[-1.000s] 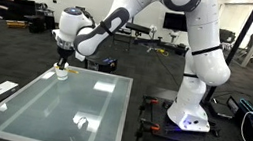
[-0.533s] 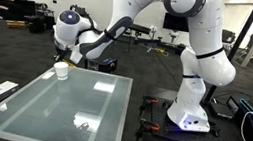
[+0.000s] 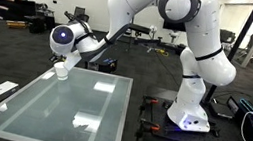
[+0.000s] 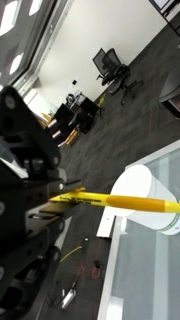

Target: Put the pen in the cup

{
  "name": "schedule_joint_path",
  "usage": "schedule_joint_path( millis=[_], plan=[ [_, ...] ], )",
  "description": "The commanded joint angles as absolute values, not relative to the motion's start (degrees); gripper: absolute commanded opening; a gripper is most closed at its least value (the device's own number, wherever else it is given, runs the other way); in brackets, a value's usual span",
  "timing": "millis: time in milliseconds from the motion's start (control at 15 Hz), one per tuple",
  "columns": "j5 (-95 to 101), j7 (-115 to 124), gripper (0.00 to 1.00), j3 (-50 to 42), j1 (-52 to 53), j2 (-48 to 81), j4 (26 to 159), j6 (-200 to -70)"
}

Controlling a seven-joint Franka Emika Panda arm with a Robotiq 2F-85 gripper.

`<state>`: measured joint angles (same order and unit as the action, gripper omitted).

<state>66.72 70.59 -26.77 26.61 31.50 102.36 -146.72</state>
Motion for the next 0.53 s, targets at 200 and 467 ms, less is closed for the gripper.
schedule_joint_path(
  millis=[200,467],
  plan=[
    [80.7,85.6,0.04,-13.1,17.4,32.5,97.0,-129.1],
    [83.5,88.9,0.04,-7.4,13.4,33.7,95.2,-122.1]
  ],
)
